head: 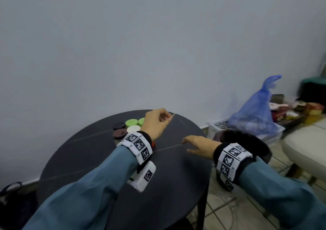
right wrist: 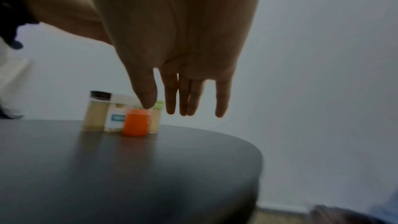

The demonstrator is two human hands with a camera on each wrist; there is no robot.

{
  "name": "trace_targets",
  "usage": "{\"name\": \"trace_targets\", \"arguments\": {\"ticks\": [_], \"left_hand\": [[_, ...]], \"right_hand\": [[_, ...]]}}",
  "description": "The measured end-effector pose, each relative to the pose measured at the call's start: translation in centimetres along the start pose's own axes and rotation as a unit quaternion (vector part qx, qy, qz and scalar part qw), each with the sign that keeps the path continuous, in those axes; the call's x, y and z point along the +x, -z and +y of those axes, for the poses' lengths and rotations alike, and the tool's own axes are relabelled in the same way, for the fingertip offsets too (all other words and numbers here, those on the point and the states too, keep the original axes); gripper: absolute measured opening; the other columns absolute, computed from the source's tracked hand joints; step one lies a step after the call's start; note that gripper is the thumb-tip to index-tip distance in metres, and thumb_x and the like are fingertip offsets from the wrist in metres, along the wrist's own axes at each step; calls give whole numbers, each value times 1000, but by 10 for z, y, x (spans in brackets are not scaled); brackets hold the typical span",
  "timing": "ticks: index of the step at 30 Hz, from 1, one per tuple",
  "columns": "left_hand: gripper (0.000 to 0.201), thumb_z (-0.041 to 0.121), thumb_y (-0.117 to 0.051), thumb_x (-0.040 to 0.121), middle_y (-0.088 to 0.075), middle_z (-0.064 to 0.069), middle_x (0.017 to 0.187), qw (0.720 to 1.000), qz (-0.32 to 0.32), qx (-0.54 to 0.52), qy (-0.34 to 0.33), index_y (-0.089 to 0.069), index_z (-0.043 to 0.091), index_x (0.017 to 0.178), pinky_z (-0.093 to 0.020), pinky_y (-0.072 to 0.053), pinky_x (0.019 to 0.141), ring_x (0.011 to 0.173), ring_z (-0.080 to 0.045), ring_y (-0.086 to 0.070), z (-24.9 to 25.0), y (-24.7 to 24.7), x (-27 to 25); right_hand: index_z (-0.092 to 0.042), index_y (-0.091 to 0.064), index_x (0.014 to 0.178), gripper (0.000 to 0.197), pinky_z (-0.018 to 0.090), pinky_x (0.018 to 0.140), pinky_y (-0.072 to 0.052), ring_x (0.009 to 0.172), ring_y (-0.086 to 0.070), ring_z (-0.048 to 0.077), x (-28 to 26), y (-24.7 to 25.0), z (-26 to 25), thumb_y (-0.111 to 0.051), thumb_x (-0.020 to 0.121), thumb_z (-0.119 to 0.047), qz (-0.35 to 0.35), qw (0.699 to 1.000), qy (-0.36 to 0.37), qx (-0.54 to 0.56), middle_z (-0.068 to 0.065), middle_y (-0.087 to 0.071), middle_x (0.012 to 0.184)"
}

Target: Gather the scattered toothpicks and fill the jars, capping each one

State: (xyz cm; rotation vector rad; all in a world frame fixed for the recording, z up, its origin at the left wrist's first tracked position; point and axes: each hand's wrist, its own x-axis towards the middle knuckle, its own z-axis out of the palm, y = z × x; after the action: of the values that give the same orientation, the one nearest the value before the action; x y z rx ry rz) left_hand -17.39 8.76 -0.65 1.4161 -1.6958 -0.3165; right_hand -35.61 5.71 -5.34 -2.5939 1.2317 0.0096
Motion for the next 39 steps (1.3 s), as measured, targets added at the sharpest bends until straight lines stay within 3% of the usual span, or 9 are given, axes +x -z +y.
{"name": "trace_targets", "arguments": {"ticks": [4, 8, 16, 21, 23, 27, 30, 35, 39], "left_hand": [[8, 3, -62, 85, -59, 0, 73, 998, -63, -3, -17, -69, 4, 89, -5, -39, 60, 63, -4, -49, 19, -58, 31], [8, 3, -64, 84, -56, 7, 67, 992, -127, -1, -20, -70, 3, 89, -4, -40, 59, 60, -1, -49, 29, -106, 67], [9, 3, -67, 82, -61, -2, 77, 970, -235, 47, -49, -70, 3, 90, -2, -37, 55, 58, 2, -47, 26, -184, 129], [8, -2, -67, 80, -69, -13, 81, 950, -303, 59, -48, -71, -1, 87, 1, -38, 55, 47, 11, -52, 17, -236, 145], [9, -2, -69, 78, -71, -16, 85, 938, -335, 74, -50, -71, -1, 87, 0, -39, 55, 48, 7, -53, 14, -254, 153], [11, -3, -68, 76, -68, -10, 81, 917, -379, 105, -61, -71, 1, 86, -8, -43, 58, 59, 0, -53, 16, -271, 172], [13, -6, -67, 74, -70, -10, 80, 904, -396, 137, -88, -71, 2, 83, -3, -41, 55, 59, -2, -54, 17, -276, 184], [12, -3, -70, 74, -69, -9, 78, 881, -424, 177, -114, -72, 3, 84, -2, -39, 53, 65, -10, -57, 15, -283, 192], [15, -4, -65, 73, -72, -10, 85, 860, -444, 205, -143, -72, 4, 84, -17, -46, 65, 72, -14, -61, 19, -298, 190]], "right_hand": [[-14, -35, 141, 46, 23, 113, -18, 139, -27, 14, -12, -25, 48, -43, 98, -28, 47, 998, 17, 36, -1, -25, 153], [-17, -34, 143, 47, 24, 116, -16, 142, -21, 11, -11, -47, 80, -40, 99, -31, 65, 995, 52, 48, -2, -24, 153], [-26, -31, 144, 46, 30, 117, -16, 142, -12, 2, -9, -64, 133, -34, 99, -35, 94, 987, 80, 107, -10, -21, 154], [-30, -24, 146, 59, 34, 115, -9, 140, 2, -6, -6, -73, 147, -18, 92, -56, 81, 985, 65, 137, -24, -5, 151], [-25, -27, 146, 67, 26, 115, -7, 140, -1, -3, -5, -79, 148, -12, 89, -58, 95, 980, 72, 156, -15, -8, 154], [-26, -27, 145, 53, 25, 116, -14, 141, -17, 9, -4, -83, 151, -28, 96, -47, 124, 973, 70, 180, -7, -16, 155], [-27, -23, 147, 52, 14, 111, 8, 142, -3, 1, -4, -83, 152, -32, 98, -42, 124, 979, 77, 143, -8, -14, 156], [-26, -19, 148, 54, 28, 114, 3, 142, 5, -3, -6, -83, 152, -32, 98, -41, 113, 977, 77, 164, -12, -6, 157], [-27, -18, 148, 53, 30, 115, 1, 141, 8, -4, -7, -83, 149, -32, 99, -39, 107, 977, 68, 174, -12, -5, 157]]}}
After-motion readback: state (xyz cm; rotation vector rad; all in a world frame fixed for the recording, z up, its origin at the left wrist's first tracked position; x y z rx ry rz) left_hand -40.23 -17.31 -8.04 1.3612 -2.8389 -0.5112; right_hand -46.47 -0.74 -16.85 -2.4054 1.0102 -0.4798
